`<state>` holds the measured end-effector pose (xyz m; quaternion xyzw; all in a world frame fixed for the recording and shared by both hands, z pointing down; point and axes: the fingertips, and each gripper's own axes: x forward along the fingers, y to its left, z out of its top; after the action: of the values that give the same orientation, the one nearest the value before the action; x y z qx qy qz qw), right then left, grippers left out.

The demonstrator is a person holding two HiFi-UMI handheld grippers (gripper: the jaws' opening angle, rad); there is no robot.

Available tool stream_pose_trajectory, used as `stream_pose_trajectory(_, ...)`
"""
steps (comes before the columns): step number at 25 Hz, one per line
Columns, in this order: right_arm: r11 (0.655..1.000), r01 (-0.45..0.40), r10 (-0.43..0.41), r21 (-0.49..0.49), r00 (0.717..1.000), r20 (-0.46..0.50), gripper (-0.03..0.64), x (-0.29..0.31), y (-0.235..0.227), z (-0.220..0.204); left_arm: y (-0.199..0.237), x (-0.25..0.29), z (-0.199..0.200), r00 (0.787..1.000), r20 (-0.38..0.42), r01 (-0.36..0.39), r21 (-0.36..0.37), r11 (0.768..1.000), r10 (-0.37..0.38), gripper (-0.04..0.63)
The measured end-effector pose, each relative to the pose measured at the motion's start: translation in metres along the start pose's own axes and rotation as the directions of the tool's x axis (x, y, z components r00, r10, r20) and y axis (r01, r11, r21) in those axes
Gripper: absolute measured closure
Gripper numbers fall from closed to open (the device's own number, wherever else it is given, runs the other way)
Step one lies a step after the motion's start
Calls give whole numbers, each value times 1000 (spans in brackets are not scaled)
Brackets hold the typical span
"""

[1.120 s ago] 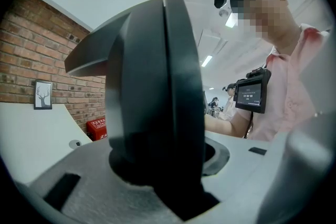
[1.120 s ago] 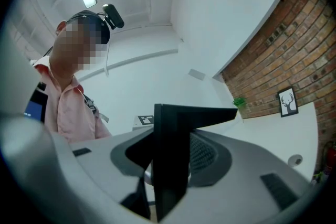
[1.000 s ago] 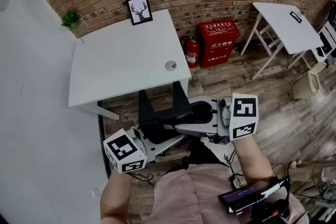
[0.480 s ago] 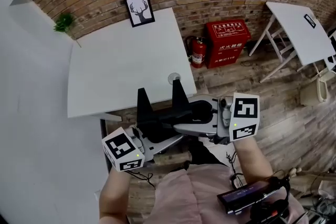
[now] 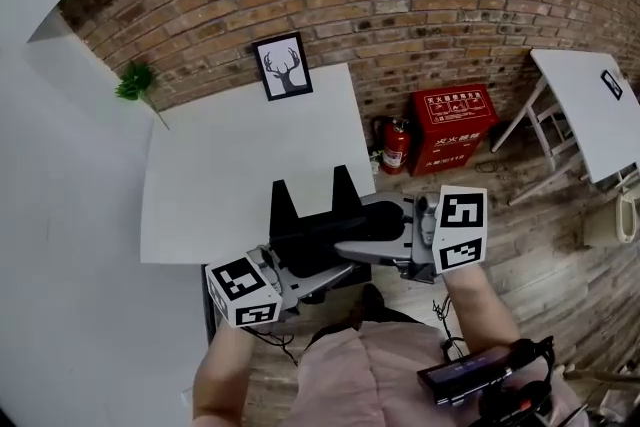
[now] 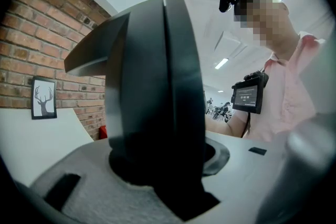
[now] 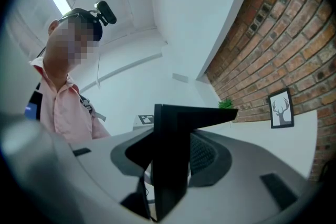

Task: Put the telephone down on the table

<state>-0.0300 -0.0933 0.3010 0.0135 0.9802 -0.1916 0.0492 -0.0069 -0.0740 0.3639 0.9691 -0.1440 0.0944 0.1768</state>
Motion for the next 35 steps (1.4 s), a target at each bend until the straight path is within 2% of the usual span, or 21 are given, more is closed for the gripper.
stream_pose_trajectory(6, 999, -31, 31, -14, 999, -20, 446, 1, -33, 27, 35, 9, 27, 999, 25, -31, 2, 1000, 31, 422)
stream_pose_trajectory(17, 999, -42, 42, 2, 999, -29, 445, 16, -81, 44, 83, 7, 43, 999, 31, -42, -30, 999, 43, 422)
stream_pose_trajectory(30, 997, 46, -43, 59, 998, -49, 445, 62, -176, 41, 182, -12, 37, 1000, 6, 23, -64, 998, -22, 422)
stream_pose_trajectory(35, 992, 89, -84, 92, 995, -62, 442, 75, -214, 31, 218, -13, 27, 998, 14, 58, -108, 992, -56, 420)
